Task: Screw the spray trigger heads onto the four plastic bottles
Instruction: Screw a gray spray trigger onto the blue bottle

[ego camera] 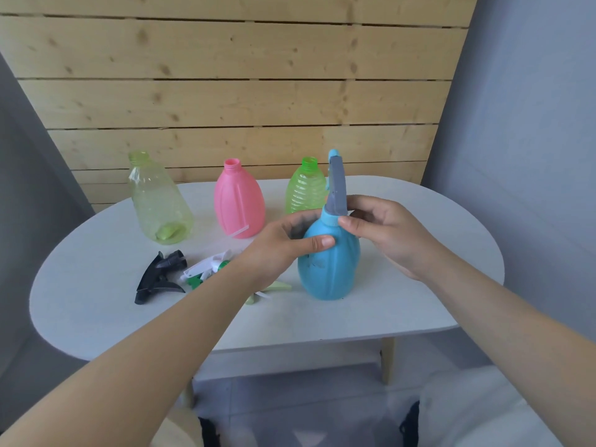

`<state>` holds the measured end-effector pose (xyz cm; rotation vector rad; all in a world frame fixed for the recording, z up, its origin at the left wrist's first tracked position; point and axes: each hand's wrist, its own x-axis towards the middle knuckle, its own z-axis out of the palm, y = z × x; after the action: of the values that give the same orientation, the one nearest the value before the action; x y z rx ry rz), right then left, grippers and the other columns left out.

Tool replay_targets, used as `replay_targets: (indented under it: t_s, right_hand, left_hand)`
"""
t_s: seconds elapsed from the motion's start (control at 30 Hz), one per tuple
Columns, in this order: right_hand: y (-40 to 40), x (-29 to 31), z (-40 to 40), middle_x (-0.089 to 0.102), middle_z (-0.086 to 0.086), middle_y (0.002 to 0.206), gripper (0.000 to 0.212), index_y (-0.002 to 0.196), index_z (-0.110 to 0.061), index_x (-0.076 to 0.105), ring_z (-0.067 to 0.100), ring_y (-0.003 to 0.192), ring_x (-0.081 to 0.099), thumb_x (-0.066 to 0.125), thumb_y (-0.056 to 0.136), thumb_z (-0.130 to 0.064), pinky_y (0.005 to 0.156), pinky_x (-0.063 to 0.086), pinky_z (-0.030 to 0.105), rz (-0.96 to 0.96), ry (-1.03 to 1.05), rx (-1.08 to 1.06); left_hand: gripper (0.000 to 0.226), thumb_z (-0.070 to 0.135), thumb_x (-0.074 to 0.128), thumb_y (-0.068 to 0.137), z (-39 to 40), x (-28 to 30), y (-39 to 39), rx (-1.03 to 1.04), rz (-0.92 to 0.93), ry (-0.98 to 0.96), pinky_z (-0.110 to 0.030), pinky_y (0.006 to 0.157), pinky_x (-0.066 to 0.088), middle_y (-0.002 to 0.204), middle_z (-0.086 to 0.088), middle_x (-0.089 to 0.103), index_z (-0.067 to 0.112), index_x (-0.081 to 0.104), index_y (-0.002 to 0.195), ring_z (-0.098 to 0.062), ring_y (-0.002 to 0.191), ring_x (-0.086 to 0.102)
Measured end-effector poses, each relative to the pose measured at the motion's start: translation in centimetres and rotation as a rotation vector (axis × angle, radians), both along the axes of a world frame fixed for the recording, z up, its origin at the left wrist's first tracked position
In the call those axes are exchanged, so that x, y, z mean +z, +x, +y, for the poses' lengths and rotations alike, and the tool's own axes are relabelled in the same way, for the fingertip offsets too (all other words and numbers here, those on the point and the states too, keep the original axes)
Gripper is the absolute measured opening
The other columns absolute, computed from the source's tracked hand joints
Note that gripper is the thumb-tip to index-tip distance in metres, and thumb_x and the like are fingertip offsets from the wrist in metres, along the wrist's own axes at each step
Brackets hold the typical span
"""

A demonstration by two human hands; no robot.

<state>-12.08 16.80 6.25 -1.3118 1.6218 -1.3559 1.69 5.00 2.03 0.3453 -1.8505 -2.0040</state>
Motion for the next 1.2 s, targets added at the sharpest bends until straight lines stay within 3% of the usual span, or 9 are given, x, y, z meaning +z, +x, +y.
replay_targets:
  t_s: [0.17, 0.3, 0.37, 0.43, 0.6, 0.77, 0.9, 0.97, 1.2]
  right_hand:
    - [0.3, -0.1, -0.3, 0.06, 0.011, 0.096, 0.027, 0.101, -0.013, 0.058, 0.021, 0.085, 0.05, 0.07, 0.078, -0.016, 0.083, 0.044, 0.038, -0.037, -0.013, -0.104]
    - [0.9, -0.5, 0.1, 0.06, 0.03, 0.109, 0.027, 0.112, -0.016, 0.064, 0.021, 0.09, 0.051, 0.06, 0.086, -0.022, 0.096, 0.043, 0.046, -0.058, -0.027, -0.106]
    - [1.1, -0.7, 0.1, 0.06, 0.031, 0.099, 0.024, 0.108, -0.018, 0.067, 0.023, 0.086, 0.049, 0.06, 0.086, -0.026, 0.09, 0.043, 0.048, -0.041, -0.022, -0.14]
    - [1.4, -0.9, -0.2, 0.062, 0.015, 0.086, 0.022, 0.101, -0.019, 0.069, 0.024, 0.081, 0.052, 0.065, 0.082, -0.029, 0.083, 0.044, 0.039, -0.04, -0.033, -0.201]
    - [2.3, -1.7, 0.0, 0.072, -0.003, 0.092, 0.029, 0.093, -0.019, 0.068, 0.011, 0.086, 0.066, 0.078, 0.069, -0.031, 0.075, 0.051, 0.025, -0.143, -0.074, -0.433]
    - [1.7, -1.6, 1.1, 0.051, -0.009, 0.074, 0.035, 0.073, -0.024, 0.046, 0.006, 0.066, 0.05, 0.075, 0.067, -0.043, 0.058, 0.037, 0.009, 0.165, -0.123, -0.677]
    - [0.8, -0.2, 0.9, 0.043, -0.01, 0.117, 0.046, 0.117, -0.026, 0.049, 0.005, 0.102, 0.048, 0.067, 0.077, -0.041, 0.085, 0.04, 0.016, 0.227, -0.119, -0.572]
    - [0.4, 0.2, 0.9, 0.055, -0.012, 0.122, 0.04, 0.12, -0.024, 0.057, 0.006, 0.111, 0.051, 0.062, 0.083, -0.037, 0.093, 0.043, 0.026, 0.282, -0.078, -0.472]
    - [-0.3, 1.1, 2.4, 0.072, -0.01, 0.071, 0.017, 0.079, -0.019, 0.075, 0.001, 0.065, 0.062, 0.071, 0.075, -0.035, 0.061, 0.044, 0.009, 0.422, -0.159, -0.547]
  left_hand:
    - [0.046, 0.022, 0.073, 0.073, 0.2, 0.3, 0.1, 0.002, -0.007, -0.033, -0.022, 0.087, 0.049, 0.117, 0.004, 0.067, 0.023, 0.061, 0.118, -0.014, 0.112, 0.06]
    - [0.05, 0.024, 0.069, 0.075, 0.7, 0.4, 0.2, 0.037, -0.02, -0.091, -0.02, 0.088, 0.049, 0.118, 0.007, 0.067, 0.021, 0.057, 0.124, -0.01, 0.112, 0.06]
    - [0.05, 0.027, 0.069, 0.076, 1.0, 0.4, 0.2, 0.057, -0.04, -0.14, -0.022, 0.091, 0.048, 0.119, 0.009, 0.066, 0.023, 0.056, 0.124, -0.008, 0.114, 0.058]
    - [0.053, 0.029, 0.07, 0.075, 1.4, 0.2, 0.2, 0.122, -0.074, -0.185, -0.026, 0.096, 0.046, 0.122, 0.007, 0.064, 0.023, 0.055, 0.125, -0.007, 0.115, 0.056]
    - [0.047, 0.025, 0.072, 0.076, 1.8, 0.0, -0.1, 0.239, -0.103, -0.226, -0.025, 0.094, 0.047, 0.117, 0.005, 0.064, 0.023, 0.057, 0.12, -0.006, 0.111, 0.057]
    - [0.059, 0.036, 0.074, 0.067, 1.5, 0.1, -0.1, 0.225, -0.124, -0.222, -0.032, 0.098, 0.046, 0.118, 0.004, 0.064, 0.021, 0.056, 0.121, -0.006, 0.112, 0.058]
    - [0.063, 0.041, 0.073, 0.063, 1.5, 0.3, -0.2, 0.219, -0.141, -0.241, -0.029, 0.097, 0.046, 0.118, 0.006, 0.064, 0.024, 0.056, 0.121, -0.004, 0.111, 0.057]
    - [0.062, 0.039, 0.074, 0.064, 1.6, 0.3, -0.1, 0.215, -0.15, -0.251, -0.026, 0.096, 0.046, 0.118, 0.008, 0.064, 0.025, 0.055, 0.122, -0.002, 0.111, 0.057]
    - [0.063, 0.024, 0.078, 0.07, 1.9, -0.1, 0.0, 0.222, -0.149, -0.249, -0.018, 0.092, 0.046, 0.124, 0.009, 0.06, 0.028, 0.051, 0.127, 0.001, 0.115, 0.053]
